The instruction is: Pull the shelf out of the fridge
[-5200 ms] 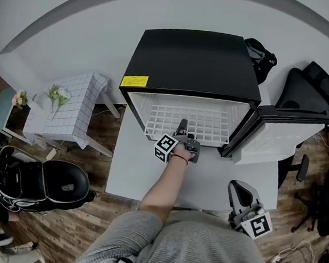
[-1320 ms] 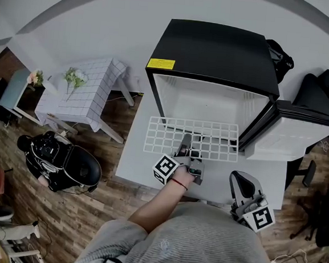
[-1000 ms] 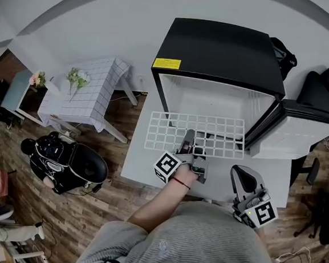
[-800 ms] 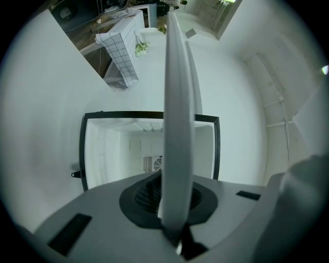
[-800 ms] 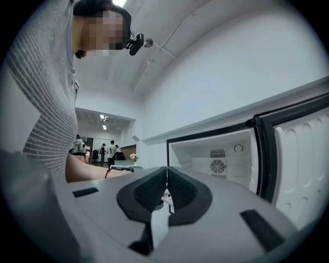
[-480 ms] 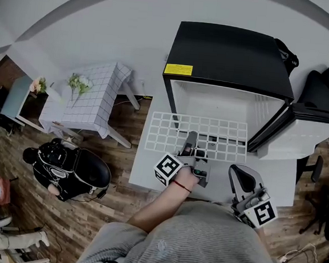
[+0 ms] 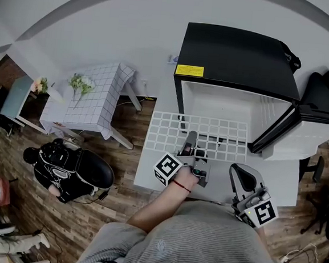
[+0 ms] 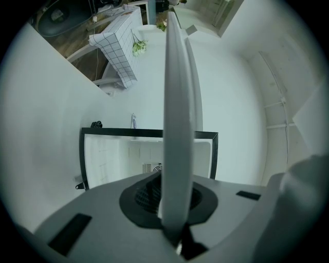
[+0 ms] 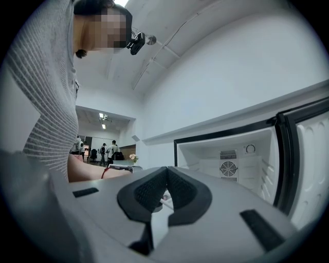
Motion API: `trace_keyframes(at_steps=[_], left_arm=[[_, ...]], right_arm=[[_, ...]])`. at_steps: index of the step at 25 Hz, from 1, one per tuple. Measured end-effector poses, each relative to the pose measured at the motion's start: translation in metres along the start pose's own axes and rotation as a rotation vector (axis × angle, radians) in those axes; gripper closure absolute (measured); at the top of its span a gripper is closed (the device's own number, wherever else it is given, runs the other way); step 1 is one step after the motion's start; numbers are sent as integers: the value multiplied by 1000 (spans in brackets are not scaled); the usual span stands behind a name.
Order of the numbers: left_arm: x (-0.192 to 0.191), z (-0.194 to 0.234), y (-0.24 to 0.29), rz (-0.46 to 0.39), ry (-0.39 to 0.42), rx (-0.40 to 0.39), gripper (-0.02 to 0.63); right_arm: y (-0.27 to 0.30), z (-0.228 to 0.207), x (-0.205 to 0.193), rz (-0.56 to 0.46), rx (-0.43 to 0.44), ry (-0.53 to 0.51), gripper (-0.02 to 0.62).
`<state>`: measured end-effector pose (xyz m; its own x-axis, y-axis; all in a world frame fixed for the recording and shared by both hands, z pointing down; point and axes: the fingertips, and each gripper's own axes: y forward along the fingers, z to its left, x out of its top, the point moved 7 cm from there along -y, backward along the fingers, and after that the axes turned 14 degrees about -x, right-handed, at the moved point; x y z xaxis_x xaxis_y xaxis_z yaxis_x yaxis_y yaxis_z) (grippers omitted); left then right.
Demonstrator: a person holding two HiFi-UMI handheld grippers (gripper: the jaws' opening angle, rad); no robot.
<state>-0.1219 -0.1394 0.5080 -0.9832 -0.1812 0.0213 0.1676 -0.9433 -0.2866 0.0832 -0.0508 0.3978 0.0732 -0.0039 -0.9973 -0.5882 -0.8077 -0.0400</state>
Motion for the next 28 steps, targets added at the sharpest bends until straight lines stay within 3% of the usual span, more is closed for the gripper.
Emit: trace_keyframes(at_steps=[28], left_arm=[[12, 4, 6, -16, -10, 8, 574]], right_arm=[[19, 0, 0, 28, 27, -31, 583]])
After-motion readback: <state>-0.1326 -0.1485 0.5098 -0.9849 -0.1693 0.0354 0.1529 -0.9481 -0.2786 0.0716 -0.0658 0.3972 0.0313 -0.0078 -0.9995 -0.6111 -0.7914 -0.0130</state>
